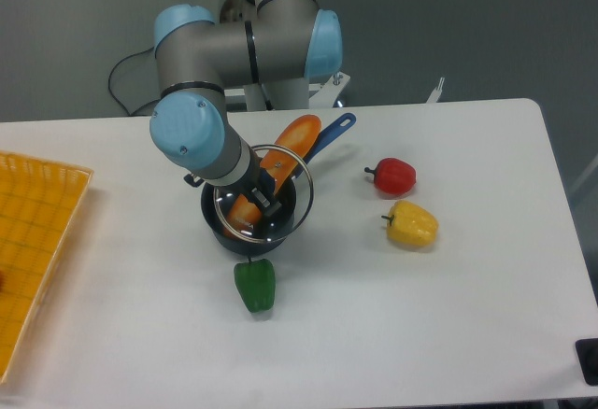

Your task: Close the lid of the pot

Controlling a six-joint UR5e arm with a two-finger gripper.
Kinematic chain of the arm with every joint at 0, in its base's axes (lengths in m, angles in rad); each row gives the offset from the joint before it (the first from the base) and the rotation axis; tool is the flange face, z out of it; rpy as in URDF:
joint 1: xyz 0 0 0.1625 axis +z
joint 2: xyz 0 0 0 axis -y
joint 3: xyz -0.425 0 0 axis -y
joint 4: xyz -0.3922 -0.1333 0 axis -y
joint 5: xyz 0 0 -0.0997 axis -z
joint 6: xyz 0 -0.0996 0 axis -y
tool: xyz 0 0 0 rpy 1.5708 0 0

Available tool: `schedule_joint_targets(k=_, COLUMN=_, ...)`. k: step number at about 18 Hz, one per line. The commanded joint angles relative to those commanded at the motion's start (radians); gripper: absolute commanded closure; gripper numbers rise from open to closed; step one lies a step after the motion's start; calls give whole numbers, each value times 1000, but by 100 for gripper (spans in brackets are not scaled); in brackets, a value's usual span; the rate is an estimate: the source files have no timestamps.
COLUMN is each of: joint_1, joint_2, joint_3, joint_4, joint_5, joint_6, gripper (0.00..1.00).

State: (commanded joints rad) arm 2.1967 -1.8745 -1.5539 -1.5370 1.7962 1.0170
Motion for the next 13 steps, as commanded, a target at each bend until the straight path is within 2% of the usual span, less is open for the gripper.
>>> schedule_joint_targets(k=13, joint_1=-28, joint_2=-14, joint_3=-15, joint_4=5, joint_5=34, joint_6=0, gripper=61)
